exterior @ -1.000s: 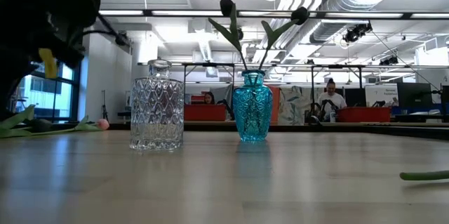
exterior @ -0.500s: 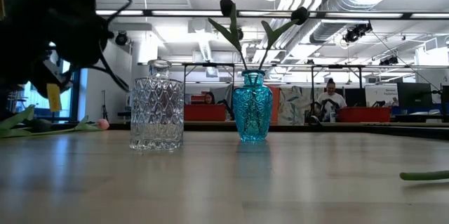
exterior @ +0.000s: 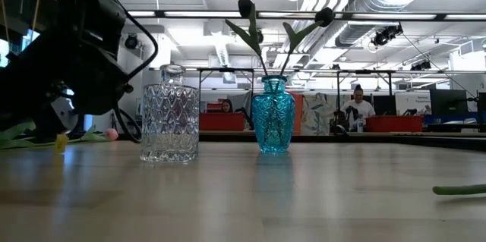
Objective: Sort flowers into vase by color
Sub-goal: Put the black tulip into the blue vase
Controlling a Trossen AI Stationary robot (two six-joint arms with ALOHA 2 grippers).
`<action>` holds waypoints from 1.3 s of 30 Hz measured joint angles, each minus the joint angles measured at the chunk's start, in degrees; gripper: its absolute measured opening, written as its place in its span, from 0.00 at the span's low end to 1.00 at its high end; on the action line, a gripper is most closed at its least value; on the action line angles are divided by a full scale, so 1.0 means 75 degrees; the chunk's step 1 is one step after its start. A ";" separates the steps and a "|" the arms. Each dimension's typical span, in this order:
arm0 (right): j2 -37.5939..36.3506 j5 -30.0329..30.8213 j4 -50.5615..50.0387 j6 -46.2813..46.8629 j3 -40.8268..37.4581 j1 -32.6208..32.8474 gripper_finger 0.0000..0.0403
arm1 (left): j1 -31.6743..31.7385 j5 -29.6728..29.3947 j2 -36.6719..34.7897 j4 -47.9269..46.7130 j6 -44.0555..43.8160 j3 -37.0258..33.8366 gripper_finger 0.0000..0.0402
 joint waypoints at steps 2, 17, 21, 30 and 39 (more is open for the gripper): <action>-0.0002 0.0002 -0.0039 0.0062 0.0000 0.0000 0.40 | 0.0000 0.0014 0.0094 0.0000 0.0118 0.0000 0.00; -0.0012 0.0006 -0.0439 0.0223 0.0000 0.0000 0.40 | -0.0029 -0.0032 0.0104 0.0491 0.0401 0.0998 0.00; -0.0012 0.0009 -0.0430 0.0139 0.0000 0.0000 0.40 | -0.0050 -0.0569 -0.0089 0.0309 0.0585 0.1907 0.00; -0.0012 0.0008 -0.0593 0.0333 0.0000 0.0000 0.40 | 0.0006 -0.0444 -0.0799 -0.0452 0.0596 0.0964 0.00; -0.0012 0.0009 -0.0773 0.0333 0.0000 0.0000 0.40 | 0.0146 0.0444 -0.0763 0.0017 -0.0297 -0.0306 0.00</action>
